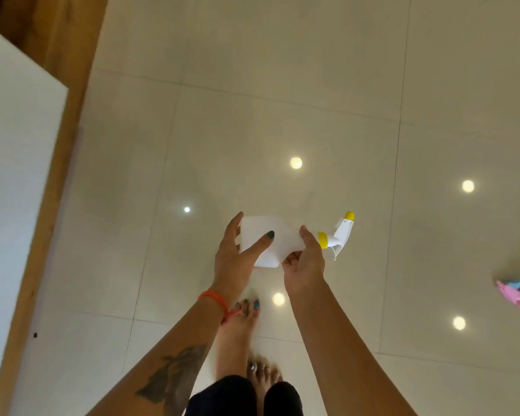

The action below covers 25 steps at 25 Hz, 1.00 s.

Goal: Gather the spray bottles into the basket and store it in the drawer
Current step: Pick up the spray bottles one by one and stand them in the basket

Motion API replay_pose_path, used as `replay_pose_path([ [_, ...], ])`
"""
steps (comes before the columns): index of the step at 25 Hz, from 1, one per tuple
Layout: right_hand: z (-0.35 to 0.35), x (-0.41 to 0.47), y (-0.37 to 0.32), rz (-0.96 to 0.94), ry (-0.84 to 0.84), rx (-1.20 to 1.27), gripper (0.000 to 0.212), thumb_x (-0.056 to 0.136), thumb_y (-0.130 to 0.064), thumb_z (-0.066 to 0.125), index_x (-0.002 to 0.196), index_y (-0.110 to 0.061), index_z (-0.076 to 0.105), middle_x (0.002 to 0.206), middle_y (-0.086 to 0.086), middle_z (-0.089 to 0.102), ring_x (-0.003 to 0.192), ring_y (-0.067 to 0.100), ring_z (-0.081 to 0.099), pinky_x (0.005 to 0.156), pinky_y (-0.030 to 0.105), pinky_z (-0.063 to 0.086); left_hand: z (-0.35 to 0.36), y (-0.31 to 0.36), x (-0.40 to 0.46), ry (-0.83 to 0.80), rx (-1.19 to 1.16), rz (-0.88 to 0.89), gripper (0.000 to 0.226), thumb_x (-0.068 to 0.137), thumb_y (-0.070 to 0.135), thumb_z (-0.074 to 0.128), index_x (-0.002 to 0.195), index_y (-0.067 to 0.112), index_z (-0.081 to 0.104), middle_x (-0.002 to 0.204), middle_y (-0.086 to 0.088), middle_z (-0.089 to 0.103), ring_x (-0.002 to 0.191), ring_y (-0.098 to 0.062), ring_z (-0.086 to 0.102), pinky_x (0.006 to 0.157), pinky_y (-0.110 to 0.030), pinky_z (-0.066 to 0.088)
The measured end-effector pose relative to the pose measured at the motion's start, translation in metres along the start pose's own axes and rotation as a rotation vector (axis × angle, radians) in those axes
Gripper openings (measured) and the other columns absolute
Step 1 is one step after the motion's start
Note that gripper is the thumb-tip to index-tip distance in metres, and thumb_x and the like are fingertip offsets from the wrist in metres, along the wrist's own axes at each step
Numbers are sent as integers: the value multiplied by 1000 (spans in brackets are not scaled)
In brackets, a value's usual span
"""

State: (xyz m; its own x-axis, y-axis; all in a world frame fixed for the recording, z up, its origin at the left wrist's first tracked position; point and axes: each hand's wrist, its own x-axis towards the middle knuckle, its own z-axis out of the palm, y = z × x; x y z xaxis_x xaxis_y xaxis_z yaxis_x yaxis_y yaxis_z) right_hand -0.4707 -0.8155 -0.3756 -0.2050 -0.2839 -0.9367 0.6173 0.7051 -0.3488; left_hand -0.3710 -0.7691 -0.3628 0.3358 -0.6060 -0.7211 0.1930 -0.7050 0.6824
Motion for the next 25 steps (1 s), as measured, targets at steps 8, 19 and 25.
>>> replay_pose_path([
  [8,33,-184,19,-103,-361,-214,31,83,-17,67,113,-12,59,100,6,64,90,19,63,78,32,53,-116,75,-140,94,-392,57,82,63,48,71,137,38,39,131,3,53,110,-17,57,83,-40,57],
  [19,58,-388,162,-374,-1184,-673,48,64,-26,78,106,-14,58,98,-3,73,99,13,66,85,24,52,-317,63,-309,236,-827,194,43,77,50,62,118,43,53,106,15,68,97,-10,66,81,-37,59],
  [25,54,-490,276,-579,-1447,-933,46,71,-28,70,114,-15,57,108,-7,72,108,10,63,89,19,49,-432,17,-401,289,-1074,251,52,81,54,58,125,28,55,119,-1,65,108,-23,65,75,-36,58],
])
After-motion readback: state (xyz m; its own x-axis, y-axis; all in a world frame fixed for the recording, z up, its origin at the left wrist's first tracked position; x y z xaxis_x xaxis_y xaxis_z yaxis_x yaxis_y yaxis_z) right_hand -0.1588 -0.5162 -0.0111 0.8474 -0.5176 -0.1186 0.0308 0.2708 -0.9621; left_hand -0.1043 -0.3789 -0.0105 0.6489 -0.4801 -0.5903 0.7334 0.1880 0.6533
